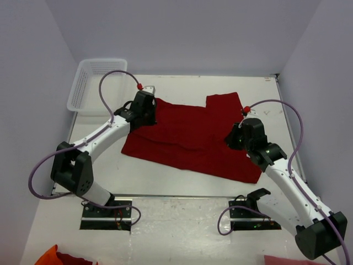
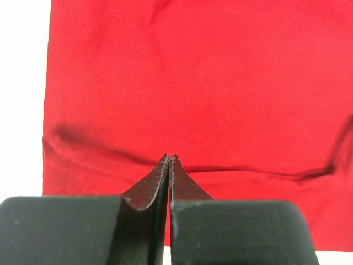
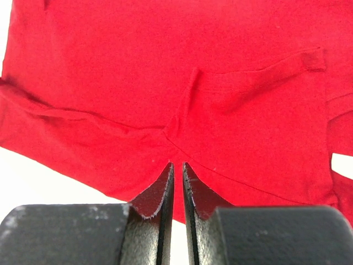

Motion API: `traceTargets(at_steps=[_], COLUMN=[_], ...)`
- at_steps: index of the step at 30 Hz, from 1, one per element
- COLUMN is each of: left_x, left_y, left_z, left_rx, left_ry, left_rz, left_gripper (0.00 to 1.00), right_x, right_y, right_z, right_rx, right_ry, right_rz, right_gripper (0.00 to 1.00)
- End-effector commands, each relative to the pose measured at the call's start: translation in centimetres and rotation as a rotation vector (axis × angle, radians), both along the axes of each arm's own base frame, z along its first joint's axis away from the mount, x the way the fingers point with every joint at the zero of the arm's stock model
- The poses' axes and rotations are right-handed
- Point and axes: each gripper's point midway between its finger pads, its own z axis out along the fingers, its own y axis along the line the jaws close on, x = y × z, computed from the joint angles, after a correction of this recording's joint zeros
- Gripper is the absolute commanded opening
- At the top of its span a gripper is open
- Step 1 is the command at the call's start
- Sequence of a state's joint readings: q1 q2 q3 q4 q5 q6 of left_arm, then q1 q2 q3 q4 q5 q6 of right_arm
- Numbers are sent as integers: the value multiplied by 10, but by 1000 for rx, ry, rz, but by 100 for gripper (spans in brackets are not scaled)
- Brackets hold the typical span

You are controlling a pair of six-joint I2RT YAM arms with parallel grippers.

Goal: Fold and stack the t-shirts
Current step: Fold the flattened tshirt in 1/3 of the way

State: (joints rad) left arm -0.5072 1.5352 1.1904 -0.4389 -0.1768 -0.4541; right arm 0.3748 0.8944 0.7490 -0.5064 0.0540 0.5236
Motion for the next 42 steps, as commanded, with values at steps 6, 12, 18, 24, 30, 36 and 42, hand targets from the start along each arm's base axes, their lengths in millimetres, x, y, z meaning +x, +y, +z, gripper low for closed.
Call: traceTargets(at_steps=[6, 12, 18, 24, 30, 36, 42], left_x=[-34, -43, -49, -52, -59, -54, -42], left_y=[-9, -12, -18, -18, -18, -11, -11], left_z=[-49, -70, -84, -99, -104, -120, -137], left_rx=[-316, -417, -451, -449, -465, -441, -460], left_ry=[193, 254, 298, 336, 351, 370, 389], left_rz=[-123, -137, -140, -132, -134, -102, -91], left_gripper=[0, 0, 0, 0, 0, 0, 0], right_x=[3, 1, -1, -1, 0, 0, -4], right_y=[11, 10, 8, 9, 11, 11, 9], right_z=[15, 12, 7, 6, 4, 5, -1], right_rx=[39, 30, 26, 24, 27, 29, 21], right_ry=[-48, -44, -33, -28, -22, -24, -6], right_rz=[44, 49, 47, 49, 55, 54, 56], right_gripper=[12, 12, 12, 12, 12, 12, 12])
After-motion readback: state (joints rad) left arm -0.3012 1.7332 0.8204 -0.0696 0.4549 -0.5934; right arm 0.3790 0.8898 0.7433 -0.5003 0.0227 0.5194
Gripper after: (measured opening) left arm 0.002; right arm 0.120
